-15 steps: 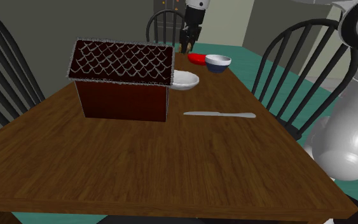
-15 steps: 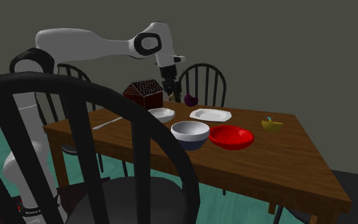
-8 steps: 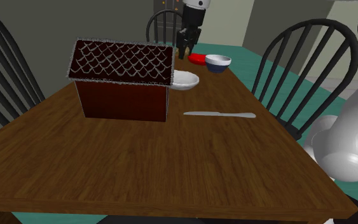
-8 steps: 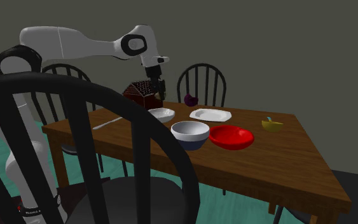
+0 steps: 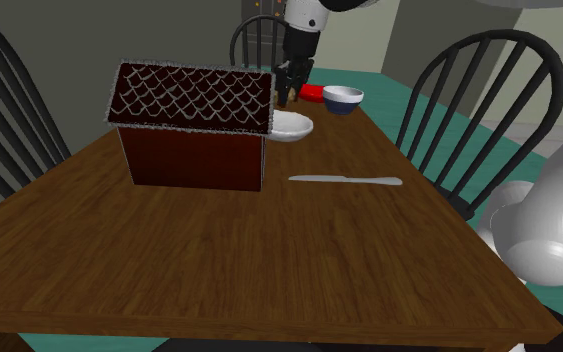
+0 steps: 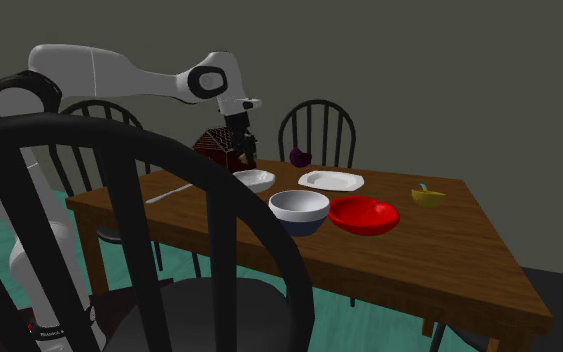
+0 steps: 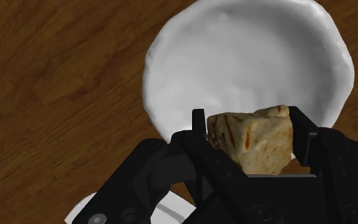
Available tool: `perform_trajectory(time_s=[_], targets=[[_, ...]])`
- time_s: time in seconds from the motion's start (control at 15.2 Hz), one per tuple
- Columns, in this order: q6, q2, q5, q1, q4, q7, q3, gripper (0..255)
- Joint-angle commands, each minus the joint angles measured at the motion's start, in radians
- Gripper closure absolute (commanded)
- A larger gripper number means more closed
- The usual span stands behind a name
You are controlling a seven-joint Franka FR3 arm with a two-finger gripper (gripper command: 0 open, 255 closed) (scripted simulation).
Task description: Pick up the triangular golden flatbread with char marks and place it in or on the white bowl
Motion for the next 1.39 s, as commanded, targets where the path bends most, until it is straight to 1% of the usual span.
perform_trajectory(time_s=[0.0,0.26,0.79,0.86,1.19,1.32], targets=[[0.030,-0.006,0.000,0.000,-0.035,0.002,-0.001,255],[0.092,-0.011,-0.002,-0.001,-0.103,0.006,-0.001,255],[0.092,-0.011,-0.002,-0.001,-0.103,0.006,-0.001,255],[0.092,-0.011,-0.002,-0.001,-0.103,0.006,-0.001,0],[0.092,-0.011,-0.002,-0.001,-0.103,0.006,-0.001,0],[0.027,-0.019,0.000,0.001,-0.046,0.005,0.002,0]])
